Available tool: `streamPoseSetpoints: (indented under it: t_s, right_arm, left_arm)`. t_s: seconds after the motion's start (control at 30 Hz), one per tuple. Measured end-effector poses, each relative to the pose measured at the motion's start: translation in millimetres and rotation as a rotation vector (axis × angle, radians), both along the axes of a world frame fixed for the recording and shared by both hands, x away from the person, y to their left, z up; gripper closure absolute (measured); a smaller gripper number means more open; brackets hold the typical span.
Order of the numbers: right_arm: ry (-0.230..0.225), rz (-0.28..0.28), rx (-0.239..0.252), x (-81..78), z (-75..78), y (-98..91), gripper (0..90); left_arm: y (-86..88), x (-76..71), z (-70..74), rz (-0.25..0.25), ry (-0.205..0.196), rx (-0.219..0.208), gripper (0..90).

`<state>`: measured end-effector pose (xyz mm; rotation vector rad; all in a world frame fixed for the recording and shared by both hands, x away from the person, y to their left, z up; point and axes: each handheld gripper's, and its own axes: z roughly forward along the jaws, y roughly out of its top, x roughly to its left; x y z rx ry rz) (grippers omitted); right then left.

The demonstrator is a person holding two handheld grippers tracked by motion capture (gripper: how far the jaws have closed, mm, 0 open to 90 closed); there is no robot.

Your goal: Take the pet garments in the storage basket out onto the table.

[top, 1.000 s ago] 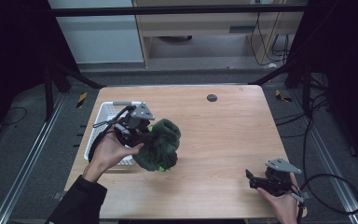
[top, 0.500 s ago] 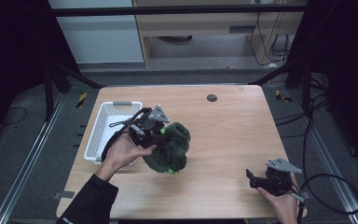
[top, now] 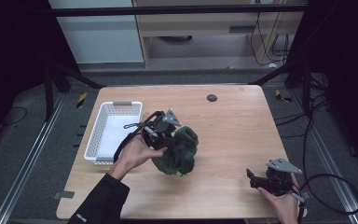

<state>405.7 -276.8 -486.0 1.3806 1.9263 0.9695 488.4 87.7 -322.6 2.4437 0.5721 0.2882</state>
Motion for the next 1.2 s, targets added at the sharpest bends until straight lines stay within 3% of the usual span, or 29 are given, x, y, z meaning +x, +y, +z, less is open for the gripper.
streamPoseSetpoints:
  t_s: [0.37,0.73,1.2]
  right_arm:
    - [-0.003,-0.001,-0.008,-0.1,-0.2,-0.6,7.4]
    - [-0.001,0.001,-0.010,0.0,-0.9,0.1,7.2]
    - [-0.003,0.004,-0.015,0.4,-1.5,-0.2,7.0]
  left_arm:
    - [-14.1,5.6,-22.3,-0.014,0.024,0.027,84.1]
    - [-25.0,12.9,-41.4,-0.015,0.049,0.018,83.9]
    - [-28.9,16.5,-61.4,-0.018,0.081,0.037,81.2]
